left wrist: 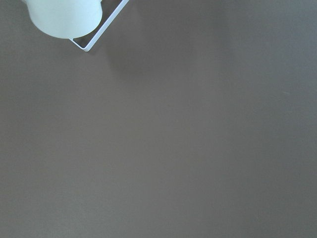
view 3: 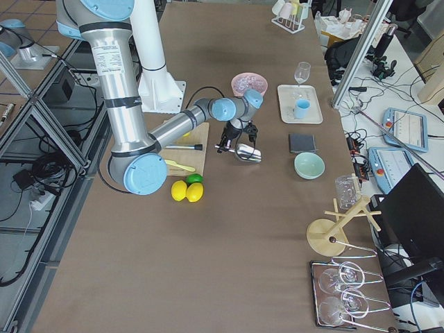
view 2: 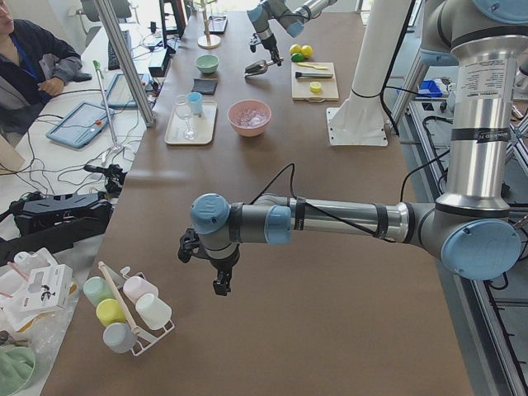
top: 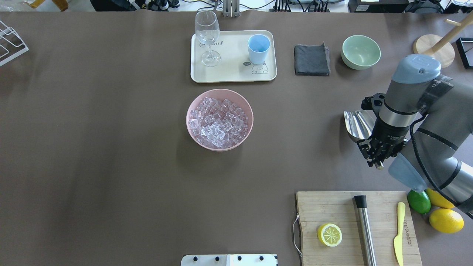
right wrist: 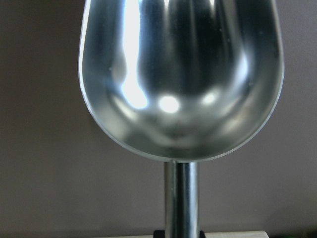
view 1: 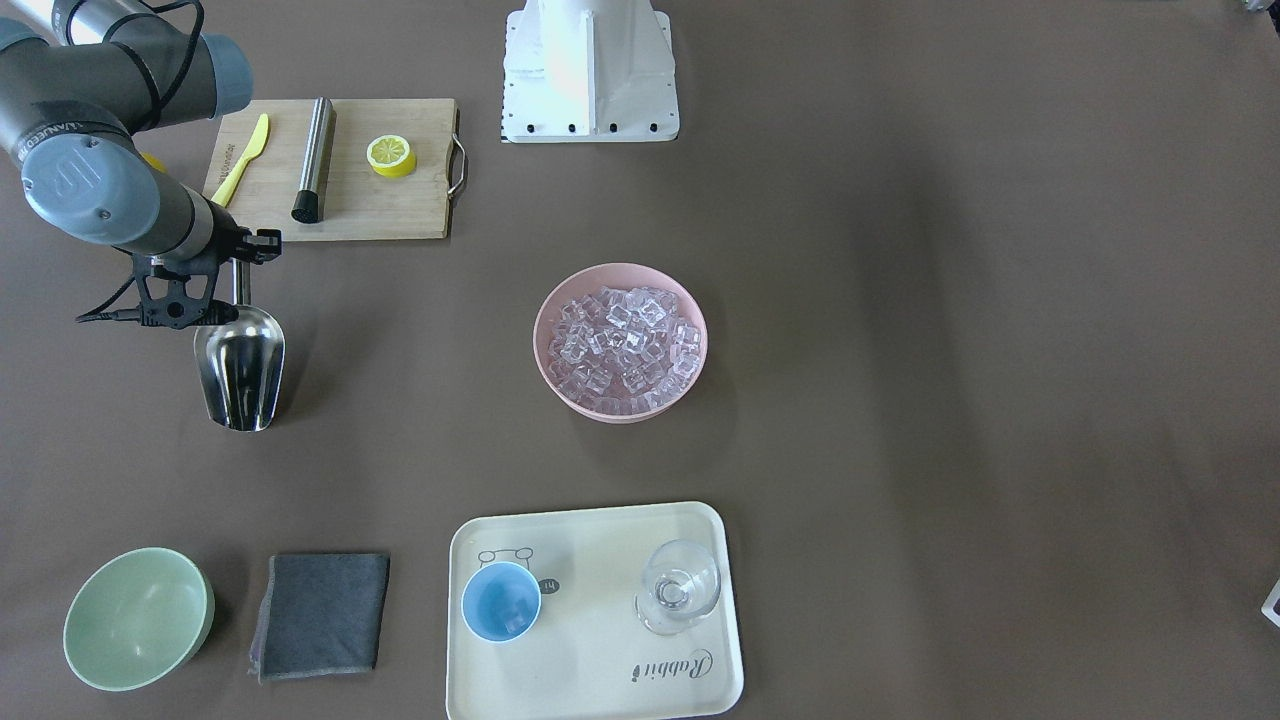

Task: Put ice in cup with scoop
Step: 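Carry the empty scoop back to its spot beside the cutting board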

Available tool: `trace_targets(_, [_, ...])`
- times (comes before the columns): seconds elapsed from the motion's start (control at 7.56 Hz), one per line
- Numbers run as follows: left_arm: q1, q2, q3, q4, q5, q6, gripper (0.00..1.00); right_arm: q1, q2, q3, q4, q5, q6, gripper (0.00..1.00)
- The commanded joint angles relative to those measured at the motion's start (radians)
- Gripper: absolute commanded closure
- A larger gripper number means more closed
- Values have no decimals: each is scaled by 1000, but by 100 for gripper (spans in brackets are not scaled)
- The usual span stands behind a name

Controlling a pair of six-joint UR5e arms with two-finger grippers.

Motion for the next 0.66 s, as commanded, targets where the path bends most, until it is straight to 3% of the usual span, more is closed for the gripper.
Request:
trace_targets(0.0, [-35,1,25,-9,-4,-3,2,-2,0,-42,46,-3,5,100])
trace_targets(0.13, [-37,-1,25,-9,-5,-3,2,-2,2,-44,46,-3,30,58])
trace_targets(0.26, [-37,-2,25,-10,-5,-2,2,-2,0,-44,68,-5,36,39])
trace_targets(0.4, [-40,-2,21,-10,-5,-2,2,-2,-1,-44,74,-16,36,10])
trace_targets(0.53, [-38,-2,15,-10,-7,-2,2,0,0,-42,81,-22,36,1])
